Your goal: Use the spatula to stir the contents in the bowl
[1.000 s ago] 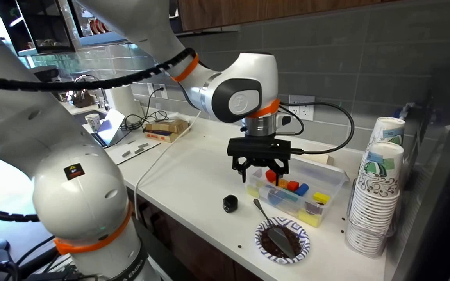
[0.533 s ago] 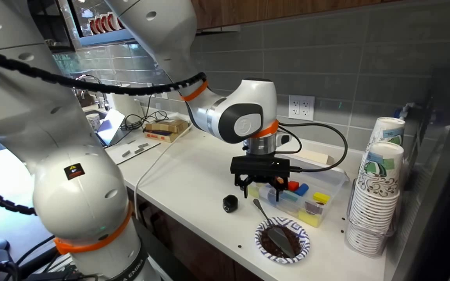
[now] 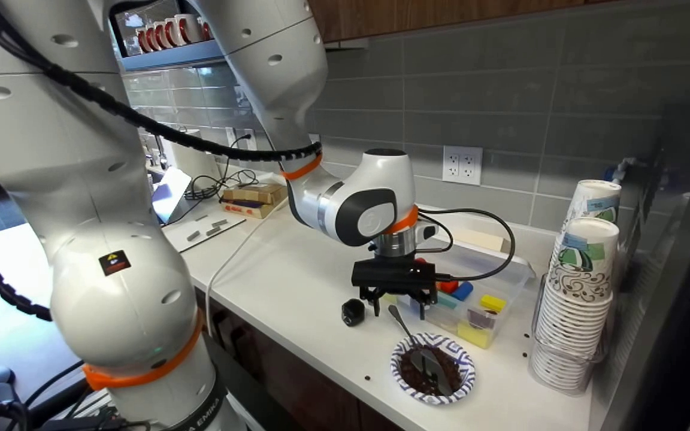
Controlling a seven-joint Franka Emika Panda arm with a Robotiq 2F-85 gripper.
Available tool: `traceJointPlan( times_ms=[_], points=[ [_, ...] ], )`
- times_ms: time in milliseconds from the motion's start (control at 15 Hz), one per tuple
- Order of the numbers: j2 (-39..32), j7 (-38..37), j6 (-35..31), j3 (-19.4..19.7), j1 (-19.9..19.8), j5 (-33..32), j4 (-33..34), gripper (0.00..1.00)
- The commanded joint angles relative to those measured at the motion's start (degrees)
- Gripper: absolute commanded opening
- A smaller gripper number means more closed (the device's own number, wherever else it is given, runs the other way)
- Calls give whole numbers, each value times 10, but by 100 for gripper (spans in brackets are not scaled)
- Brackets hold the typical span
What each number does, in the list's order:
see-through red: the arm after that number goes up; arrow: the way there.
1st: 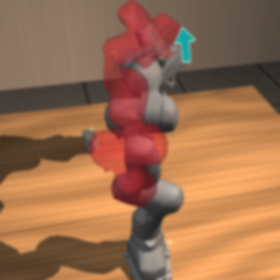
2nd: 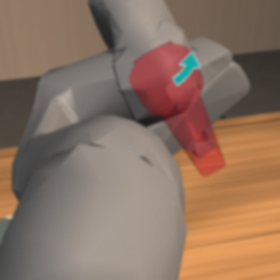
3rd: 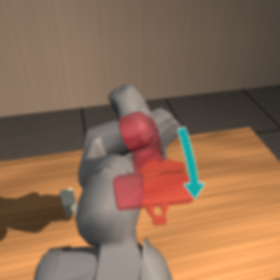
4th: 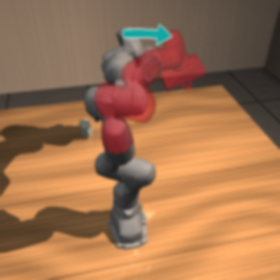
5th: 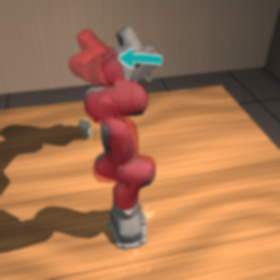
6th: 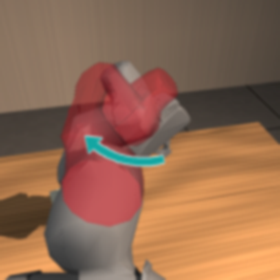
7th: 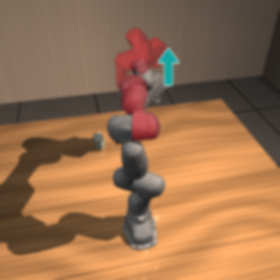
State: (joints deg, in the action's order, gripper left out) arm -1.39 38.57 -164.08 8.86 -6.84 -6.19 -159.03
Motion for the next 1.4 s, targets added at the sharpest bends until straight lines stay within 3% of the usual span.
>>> traceJointPlan(
  times_ms=[0,333,600,667,733,933,1333],
  points=[
    [-43,-36,-56,-22,5,-5,0,100],
    [-94,-79,-128,-45,6,-25,1,100],
    [-133,-109,-190,-34,14,-53,2,100],
    [-139,-115,-203,-30,16,-60,2,92],
    [-148,-120,-218,-27,18,-63,2,75],
    [-162,-128,-247,-22,18,-66,2,49],
    [-160,-135,-263,-16,22,-65,0,6]
  ],
)
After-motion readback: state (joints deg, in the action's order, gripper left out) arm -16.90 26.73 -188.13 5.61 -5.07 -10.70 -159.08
